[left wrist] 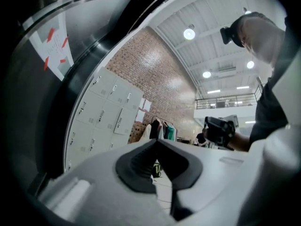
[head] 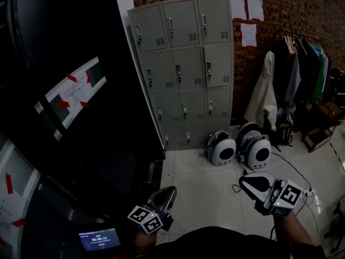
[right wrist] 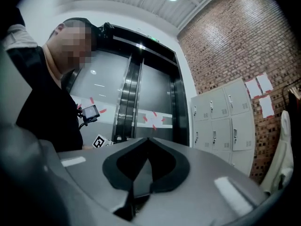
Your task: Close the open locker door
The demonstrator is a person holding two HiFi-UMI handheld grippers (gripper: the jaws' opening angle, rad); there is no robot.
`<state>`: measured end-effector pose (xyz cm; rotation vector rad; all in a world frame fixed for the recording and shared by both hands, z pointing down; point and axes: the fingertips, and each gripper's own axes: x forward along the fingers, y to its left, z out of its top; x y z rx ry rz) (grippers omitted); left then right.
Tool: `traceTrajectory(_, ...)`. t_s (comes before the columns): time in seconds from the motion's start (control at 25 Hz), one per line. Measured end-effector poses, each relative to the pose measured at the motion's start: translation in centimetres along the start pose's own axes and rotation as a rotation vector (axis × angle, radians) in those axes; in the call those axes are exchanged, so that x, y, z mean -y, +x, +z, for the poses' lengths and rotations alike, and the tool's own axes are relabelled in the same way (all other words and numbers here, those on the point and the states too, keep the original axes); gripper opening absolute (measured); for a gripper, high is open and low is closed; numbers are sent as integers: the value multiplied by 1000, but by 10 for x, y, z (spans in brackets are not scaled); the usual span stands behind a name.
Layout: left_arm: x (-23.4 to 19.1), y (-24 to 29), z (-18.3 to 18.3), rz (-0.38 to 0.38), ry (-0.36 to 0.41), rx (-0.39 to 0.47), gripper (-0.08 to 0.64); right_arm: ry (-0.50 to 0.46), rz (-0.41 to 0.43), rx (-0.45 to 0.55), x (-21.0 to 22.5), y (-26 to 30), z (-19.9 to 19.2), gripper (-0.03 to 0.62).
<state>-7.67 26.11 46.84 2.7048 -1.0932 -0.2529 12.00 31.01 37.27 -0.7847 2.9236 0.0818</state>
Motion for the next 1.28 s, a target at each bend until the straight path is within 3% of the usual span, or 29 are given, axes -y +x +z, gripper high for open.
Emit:
traceTrajectory(0.12,44,5,-27,-15,-39,-14,0,68,-10,-25,-14,-45,-19,5)
traceTrajectory(0.2,69,15,-38,-31,-44,-25,0,100,-60,-26,-5,-74,-27,5)
traceTrajectory(0.4,107,20,-27,-71,-6,-4,0,75,-101,-30,-8,-104,-13,5)
traceTrajectory(0.56,104,7,-14,-72,15,7,0,19,-113,-6,-19,-101,2,5)
traceTrajectory(1.28,69,-15,7,-100,23,34,0,-21,-116,0,-32,-59,5,5)
